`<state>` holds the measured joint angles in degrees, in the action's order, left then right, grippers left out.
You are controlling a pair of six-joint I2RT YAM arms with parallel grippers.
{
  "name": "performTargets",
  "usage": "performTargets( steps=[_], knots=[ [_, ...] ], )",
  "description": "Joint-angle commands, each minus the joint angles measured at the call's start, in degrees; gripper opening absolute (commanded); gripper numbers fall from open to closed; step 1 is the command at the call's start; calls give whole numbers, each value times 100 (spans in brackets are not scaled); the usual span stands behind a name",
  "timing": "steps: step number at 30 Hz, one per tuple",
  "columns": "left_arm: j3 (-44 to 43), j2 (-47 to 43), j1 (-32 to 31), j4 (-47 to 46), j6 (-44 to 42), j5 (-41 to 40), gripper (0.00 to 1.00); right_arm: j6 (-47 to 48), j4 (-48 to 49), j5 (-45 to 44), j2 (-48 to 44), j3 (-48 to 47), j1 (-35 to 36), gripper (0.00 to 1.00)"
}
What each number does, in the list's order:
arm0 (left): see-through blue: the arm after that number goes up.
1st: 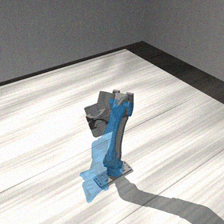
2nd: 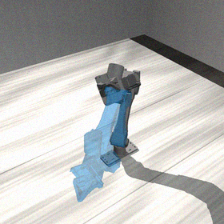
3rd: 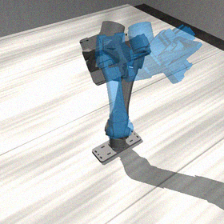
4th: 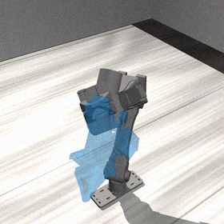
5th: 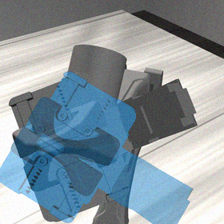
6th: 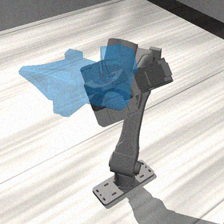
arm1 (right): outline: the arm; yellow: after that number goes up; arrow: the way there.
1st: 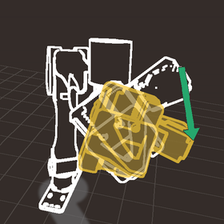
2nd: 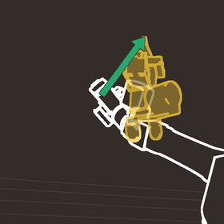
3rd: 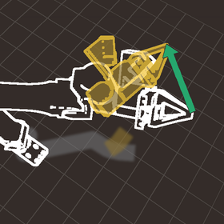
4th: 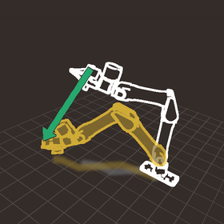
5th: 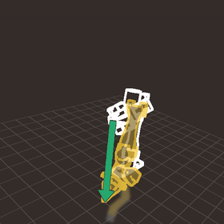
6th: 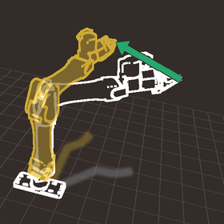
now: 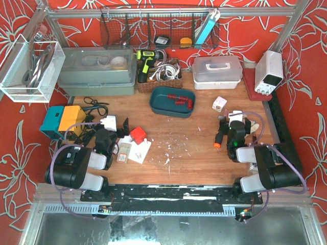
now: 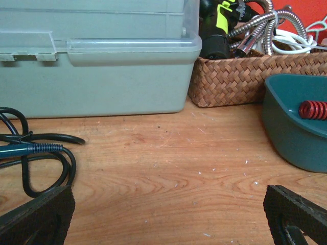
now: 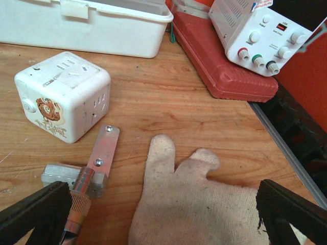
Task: Install the large spring
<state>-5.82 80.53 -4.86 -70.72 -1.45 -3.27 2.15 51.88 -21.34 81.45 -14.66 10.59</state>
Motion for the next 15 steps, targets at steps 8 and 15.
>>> performTargets(
  steps=[8,15],
  knots=[
    [-56,32,29,-73,-57,10,100,-90,-28,32,-24,-108,-31,99],
    [-54,20,30,-74,-50,6,100,-75,21,10,-41,-83,-31,99]
  ],
)
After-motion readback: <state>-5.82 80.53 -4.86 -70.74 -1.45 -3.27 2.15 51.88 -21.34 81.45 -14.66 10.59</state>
